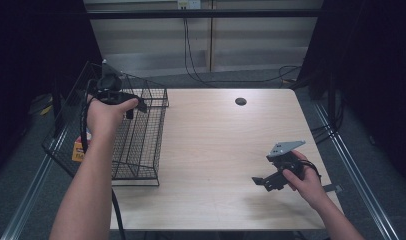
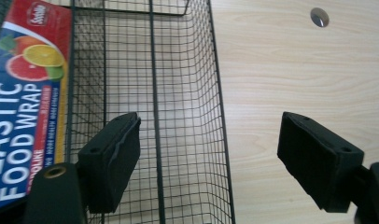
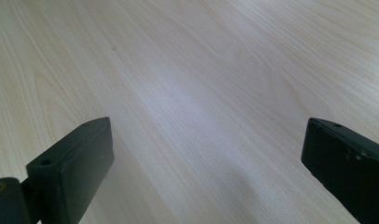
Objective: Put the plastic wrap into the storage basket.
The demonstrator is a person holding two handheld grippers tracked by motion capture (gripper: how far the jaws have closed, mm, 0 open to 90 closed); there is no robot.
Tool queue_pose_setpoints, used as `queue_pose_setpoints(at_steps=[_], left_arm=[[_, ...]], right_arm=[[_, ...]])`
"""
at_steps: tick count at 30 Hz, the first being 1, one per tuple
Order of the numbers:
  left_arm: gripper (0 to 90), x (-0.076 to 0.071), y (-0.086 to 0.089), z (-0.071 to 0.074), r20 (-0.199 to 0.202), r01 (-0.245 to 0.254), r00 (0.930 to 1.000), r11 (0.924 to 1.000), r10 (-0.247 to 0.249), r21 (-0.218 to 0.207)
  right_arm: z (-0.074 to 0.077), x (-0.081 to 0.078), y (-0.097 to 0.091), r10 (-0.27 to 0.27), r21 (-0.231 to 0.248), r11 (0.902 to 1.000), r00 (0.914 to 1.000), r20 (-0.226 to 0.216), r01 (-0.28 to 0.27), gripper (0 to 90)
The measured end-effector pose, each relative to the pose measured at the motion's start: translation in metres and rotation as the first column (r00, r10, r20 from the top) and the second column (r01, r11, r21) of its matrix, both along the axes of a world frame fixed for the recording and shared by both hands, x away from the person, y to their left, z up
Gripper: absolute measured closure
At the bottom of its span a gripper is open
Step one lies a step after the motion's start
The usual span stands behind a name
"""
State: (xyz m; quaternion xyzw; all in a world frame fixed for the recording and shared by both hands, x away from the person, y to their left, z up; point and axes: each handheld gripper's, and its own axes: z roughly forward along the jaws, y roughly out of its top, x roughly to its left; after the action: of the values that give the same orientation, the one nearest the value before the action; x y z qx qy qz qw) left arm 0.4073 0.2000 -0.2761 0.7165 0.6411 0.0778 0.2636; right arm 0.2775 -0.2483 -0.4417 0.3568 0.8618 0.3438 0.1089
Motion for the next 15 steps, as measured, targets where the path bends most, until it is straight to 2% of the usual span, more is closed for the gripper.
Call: queue_pose_setpoints(at_steps=[5,7,8,15], left_arm=[[21.0,-0.002,-0.008,-0.008,0.002,0.039,0.9992,0.9988,-0.039,-0.029],[20.9,-0.002,-0.009,-0.009,0.002,0.046,0.999,0.9985,-0.046,-0.029],[20.7,-0.003,-0.011,-0.012,0.005,0.059,0.9983,0.9974,-0.058,-0.043],[19.9,-0.005,-0.017,-0.016,0.013,0.105,0.9944,0.9931,-0.104,-0.052]], right_arm=[[-0.001,-0.001,0.001,0.004,0.0,1.0,1.0,-0.006,-0.004,2.2],[-0.001,-0.001,0.001,-0.003,-0.004,1.0,1.0,0.003,0.003,2.2],[-0.001,-0.001,0.001,-0.002,-0.004,1.0,1.0,0.005,0.002,2.2],[-0.002,-0.001,0.001,-0.001,-0.006,1.0,1.0,0.0,0.001,2.2]])
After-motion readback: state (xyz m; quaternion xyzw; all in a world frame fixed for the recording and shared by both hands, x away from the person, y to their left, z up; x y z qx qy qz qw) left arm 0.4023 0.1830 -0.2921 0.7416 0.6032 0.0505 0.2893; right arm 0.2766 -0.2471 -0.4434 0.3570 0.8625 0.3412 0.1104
